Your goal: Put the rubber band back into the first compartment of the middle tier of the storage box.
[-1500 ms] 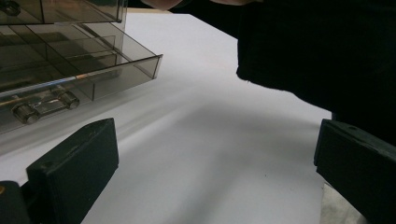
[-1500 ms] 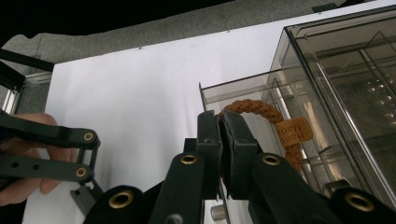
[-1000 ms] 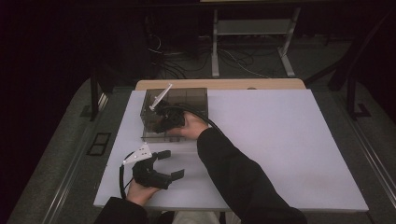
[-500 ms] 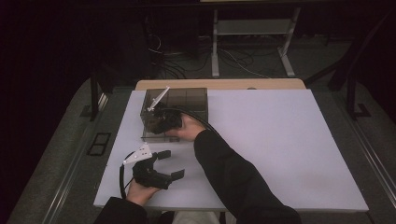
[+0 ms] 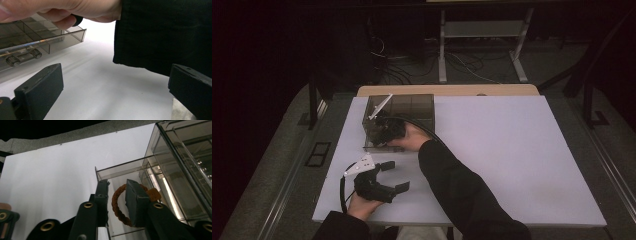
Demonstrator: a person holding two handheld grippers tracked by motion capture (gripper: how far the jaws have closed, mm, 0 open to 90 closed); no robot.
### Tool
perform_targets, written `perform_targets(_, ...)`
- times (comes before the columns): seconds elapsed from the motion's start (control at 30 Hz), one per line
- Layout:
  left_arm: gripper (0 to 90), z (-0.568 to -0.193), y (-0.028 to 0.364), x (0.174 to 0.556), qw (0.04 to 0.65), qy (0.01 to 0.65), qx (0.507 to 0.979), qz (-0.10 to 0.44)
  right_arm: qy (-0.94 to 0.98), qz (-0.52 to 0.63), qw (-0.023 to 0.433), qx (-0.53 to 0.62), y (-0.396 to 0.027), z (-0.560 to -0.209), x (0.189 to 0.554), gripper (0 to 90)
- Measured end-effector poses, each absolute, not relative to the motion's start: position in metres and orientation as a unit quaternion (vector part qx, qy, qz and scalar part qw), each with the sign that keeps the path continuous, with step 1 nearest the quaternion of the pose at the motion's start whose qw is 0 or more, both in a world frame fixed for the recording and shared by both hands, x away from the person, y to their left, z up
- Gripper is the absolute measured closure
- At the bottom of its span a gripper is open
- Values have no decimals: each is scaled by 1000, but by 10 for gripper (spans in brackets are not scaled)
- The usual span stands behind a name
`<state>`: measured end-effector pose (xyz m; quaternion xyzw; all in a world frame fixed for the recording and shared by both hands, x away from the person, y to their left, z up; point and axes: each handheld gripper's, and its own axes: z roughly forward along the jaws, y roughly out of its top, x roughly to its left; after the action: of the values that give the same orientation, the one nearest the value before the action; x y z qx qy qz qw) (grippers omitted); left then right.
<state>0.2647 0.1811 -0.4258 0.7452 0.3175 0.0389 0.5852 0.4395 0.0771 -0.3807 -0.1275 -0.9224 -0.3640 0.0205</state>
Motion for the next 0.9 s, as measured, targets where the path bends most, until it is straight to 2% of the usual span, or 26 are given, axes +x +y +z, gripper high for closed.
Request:
perform_targets(0.1, 0, -426, 181, 264, 584, 317, 746, 39, -922, -366, 26, -126, 76, -377, 437, 659)
perform_targets(0.37, 0, -426, 182, 265, 582, 316, 748, 40, -920, -370, 28, -125, 68, -366, 433, 497)
perform_targets(0.7, 0, -426, 181, 265, 581, 316, 749, 40, -916, -372, 9, -148, 44, -350, 422, 185)
perform_targets(0.9, 0, -426, 180, 264, 580, 314, 751, 40, -913, -377, 0, -158, 26, -342, 416, 127)
